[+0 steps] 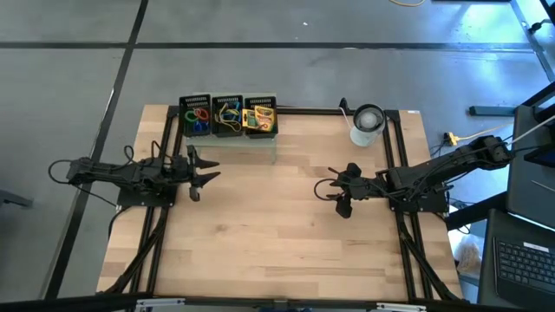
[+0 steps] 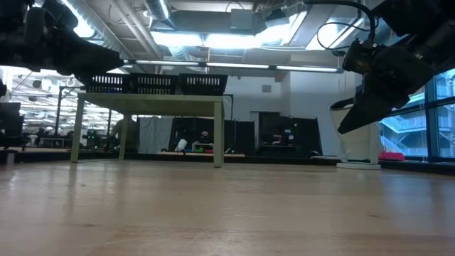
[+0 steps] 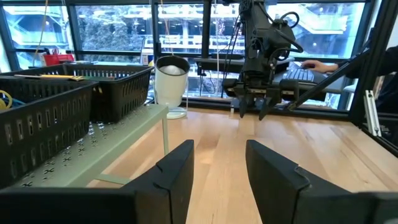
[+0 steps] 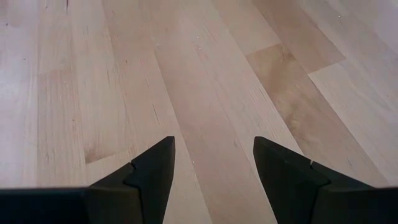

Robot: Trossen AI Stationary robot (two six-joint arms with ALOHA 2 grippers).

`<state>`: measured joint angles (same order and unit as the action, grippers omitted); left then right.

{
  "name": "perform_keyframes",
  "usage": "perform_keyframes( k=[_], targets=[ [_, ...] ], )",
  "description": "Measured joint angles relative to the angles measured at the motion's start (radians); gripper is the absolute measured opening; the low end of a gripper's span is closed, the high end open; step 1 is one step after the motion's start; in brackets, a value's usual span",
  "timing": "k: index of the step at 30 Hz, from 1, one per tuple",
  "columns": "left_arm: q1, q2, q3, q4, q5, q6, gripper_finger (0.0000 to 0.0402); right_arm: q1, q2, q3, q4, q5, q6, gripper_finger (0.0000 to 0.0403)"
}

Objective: Pick & Place Office Desk Supplies
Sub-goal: Return to Home Position

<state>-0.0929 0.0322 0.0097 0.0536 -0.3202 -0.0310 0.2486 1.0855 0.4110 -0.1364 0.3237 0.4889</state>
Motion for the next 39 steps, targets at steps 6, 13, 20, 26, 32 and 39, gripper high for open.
perform_keyframes(
  k=[6,13,20,26,32,39],
  targets=[
    [0.000,0.000,0.000,0.000,0.000,0.000,0.0139,0.000,-0.002,0.000,0.000,0.000,0.000,0.0220],
    [0.000,0.000,0.000,-0.001,0.000,0.000,0.0139,-0.001,-0.049,0.000,-0.016,-0.024,-0.025,0.0220],
    [0.000,0.000,0.000,-0.001,0.000,0.000,0.0139,-0.001,-0.138,-0.017,-0.014,-0.107,0.013,0.0220],
    [0.000,0.000,0.000,-0.001,0.000,0.000,0.0139,-0.001,-0.248,-0.017,0.098,-0.024,0.062,0.0220],
    [0.000,0.000,0.000,-0.001,0.000,0.000,0.0139,-0.001,-0.346,-0.017,0.362,0.000,-0.261,0.0220],
    [0.000,0.000,0.000,-0.001,0.000,0.000,0.0139,-0.005,-0.414,-0.017,0.410,-0.003,-0.371,0.0220]
  ],
)
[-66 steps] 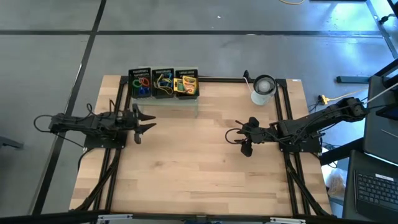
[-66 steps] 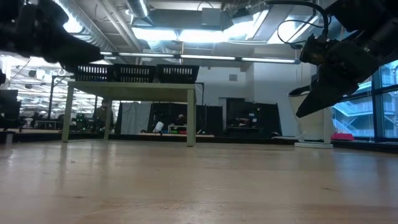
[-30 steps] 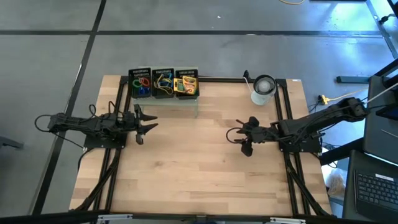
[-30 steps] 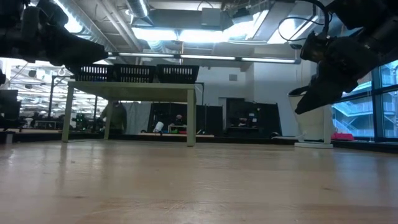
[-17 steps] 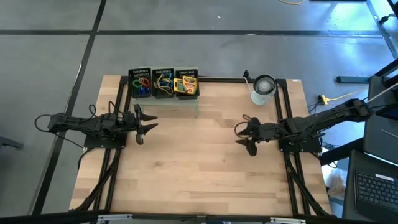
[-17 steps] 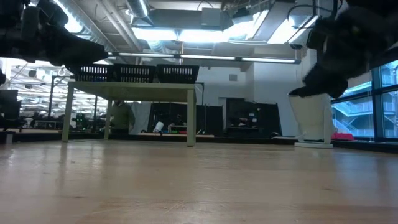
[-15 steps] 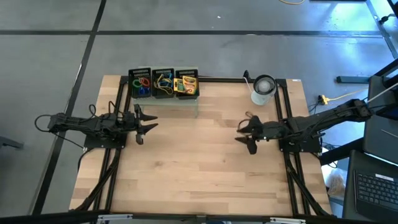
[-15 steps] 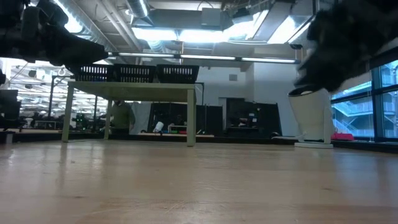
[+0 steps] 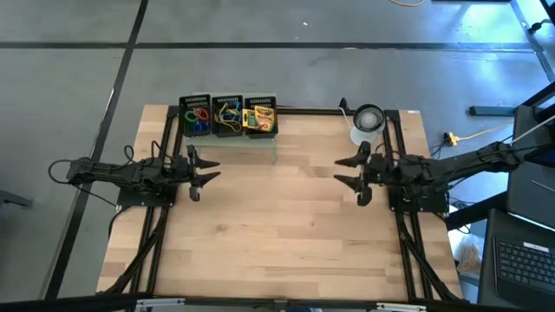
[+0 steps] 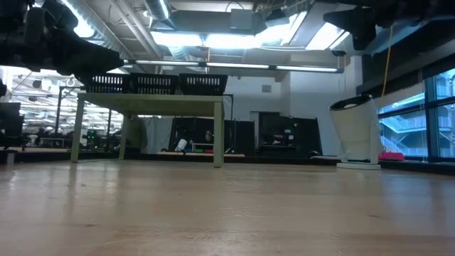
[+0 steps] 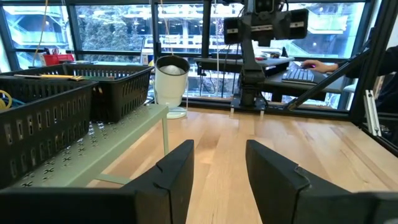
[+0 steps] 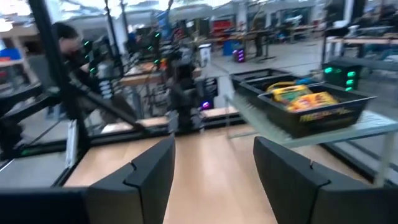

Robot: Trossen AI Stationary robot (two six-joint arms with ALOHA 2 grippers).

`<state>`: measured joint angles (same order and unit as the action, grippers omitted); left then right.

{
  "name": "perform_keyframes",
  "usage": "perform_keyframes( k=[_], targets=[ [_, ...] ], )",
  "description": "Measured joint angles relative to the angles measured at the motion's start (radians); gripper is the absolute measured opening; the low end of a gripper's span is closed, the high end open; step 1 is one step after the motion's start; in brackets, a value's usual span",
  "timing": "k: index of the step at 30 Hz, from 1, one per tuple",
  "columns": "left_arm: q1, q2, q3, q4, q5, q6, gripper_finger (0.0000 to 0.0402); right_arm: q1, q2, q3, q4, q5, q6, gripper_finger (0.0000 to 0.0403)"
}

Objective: Pick & Place Office Desk Supplies
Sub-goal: Return to Home Position

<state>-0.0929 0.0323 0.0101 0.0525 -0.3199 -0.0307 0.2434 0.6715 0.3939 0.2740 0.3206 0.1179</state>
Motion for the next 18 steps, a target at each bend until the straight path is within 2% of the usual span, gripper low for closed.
perform_keyframes(
  k=[3,18],
  targets=[
    [0.000,0.000,0.000,0.000,0.000,0.000,0.0139,-0.010,-0.028,0.000,0.003,0.028,0.005,0.0220],
    [0.000,0.000,0.000,0.000,0.000,0.000,0.0139,-0.028,-0.172,-0.001,0.001,0.028,-0.007,0.0220]
  ],
)
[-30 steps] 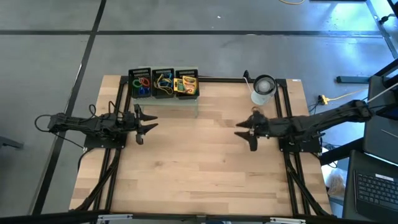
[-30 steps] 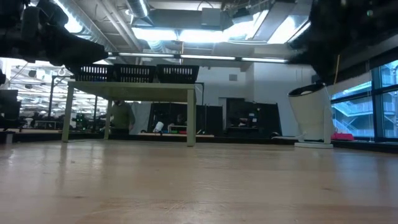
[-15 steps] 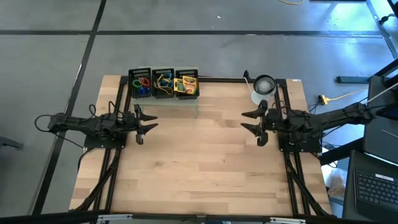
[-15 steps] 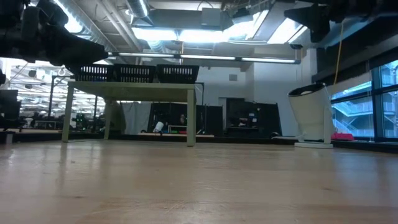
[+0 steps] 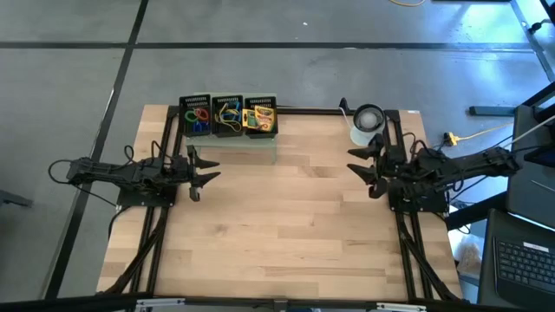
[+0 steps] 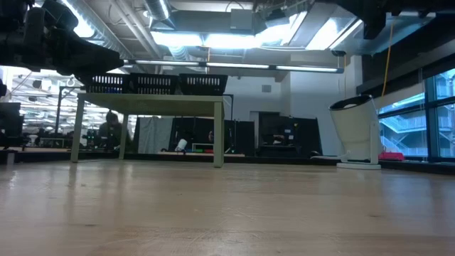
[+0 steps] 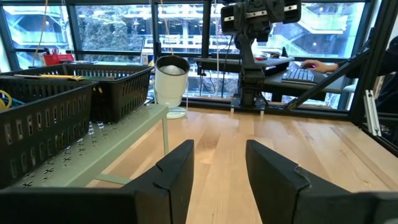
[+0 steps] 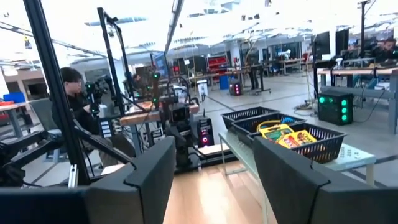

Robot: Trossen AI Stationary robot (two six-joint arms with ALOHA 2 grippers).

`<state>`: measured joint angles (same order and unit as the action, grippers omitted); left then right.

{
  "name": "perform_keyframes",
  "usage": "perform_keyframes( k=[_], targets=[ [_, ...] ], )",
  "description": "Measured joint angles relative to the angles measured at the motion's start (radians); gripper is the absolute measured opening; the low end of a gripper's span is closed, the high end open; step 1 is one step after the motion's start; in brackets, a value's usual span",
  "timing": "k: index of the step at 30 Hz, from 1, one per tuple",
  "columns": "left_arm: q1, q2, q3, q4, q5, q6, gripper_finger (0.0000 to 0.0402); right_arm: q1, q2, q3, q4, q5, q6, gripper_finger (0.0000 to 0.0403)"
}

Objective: Pick & Place Office Desk Supplies
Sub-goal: Return to Home Position

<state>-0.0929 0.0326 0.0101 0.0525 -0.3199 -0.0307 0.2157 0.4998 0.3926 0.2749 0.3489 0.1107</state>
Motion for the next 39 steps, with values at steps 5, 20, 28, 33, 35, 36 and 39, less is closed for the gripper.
perform_keyframes(
  k=[5,20,28,33,35,36,39],
  targets=[
    [0.000,0.000,0.000,0.000,0.000,0.000,0.0139,0.000,-0.050,-0.077,0.059,0.003,-0.021,0.0220],
    [0.000,0.000,0.000,0.000,0.000,0.000,0.0139,0.000,-0.302,-0.326,0.182,0.002,-0.093,0.0220],
    [0.000,0.000,0.000,0.000,0.000,0.000,0.0139,-0.008,-0.386,-0.378,0.125,0.002,-0.093,0.0220],
    [0.000,0.000,0.000,0.000,0.000,0.000,0.0139,-0.026,-0.391,-0.378,0.098,0.002,-0.130,0.0220],
    [0.000,0.000,0.000,0.000,0.000,0.000,0.0139,-0.026,-0.390,-0.378,0.095,0.002,-0.158,0.0220],
    [0.000,0.000,0.000,0.000,0.000,0.000,0.0139,-0.026,-0.390,-0.378,0.097,0.002,-0.164,0.0220],
    [0.000,0.000,0.000,0.000,0.000,0.000,0.0139,-0.025,-0.390,-0.378,0.096,0.002,-0.164,0.0220]
  ],
)
